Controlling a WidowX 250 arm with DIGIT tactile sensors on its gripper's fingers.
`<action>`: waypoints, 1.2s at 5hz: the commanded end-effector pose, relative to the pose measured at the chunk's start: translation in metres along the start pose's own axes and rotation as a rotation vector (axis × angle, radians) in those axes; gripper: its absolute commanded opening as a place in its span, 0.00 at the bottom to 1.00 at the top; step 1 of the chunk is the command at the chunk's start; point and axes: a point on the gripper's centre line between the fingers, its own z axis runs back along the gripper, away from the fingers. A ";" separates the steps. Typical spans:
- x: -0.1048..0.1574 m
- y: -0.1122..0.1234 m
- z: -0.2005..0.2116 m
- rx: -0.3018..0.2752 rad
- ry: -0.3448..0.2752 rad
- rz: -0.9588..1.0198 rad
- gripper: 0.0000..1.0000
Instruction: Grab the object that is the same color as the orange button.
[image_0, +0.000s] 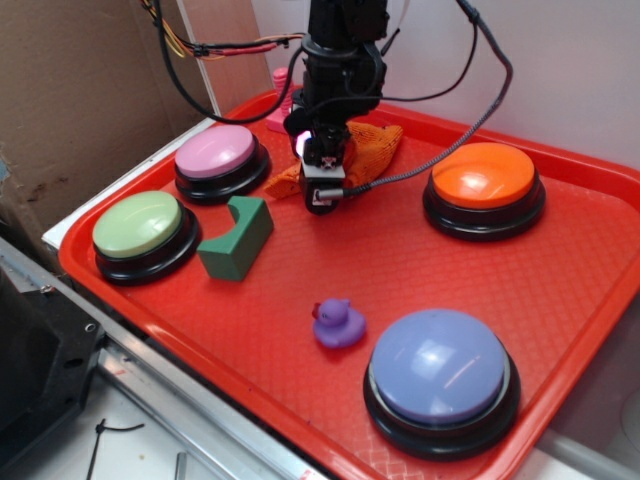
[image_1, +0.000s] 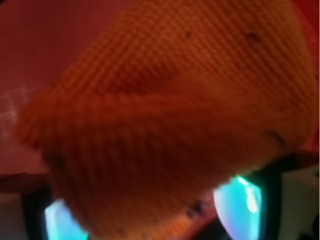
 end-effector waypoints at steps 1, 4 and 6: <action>-0.022 0.006 0.016 0.002 -0.050 0.079 0.00; -0.129 -0.010 0.141 -0.206 -0.233 0.736 0.00; -0.153 -0.026 0.236 -0.118 -0.235 0.682 0.00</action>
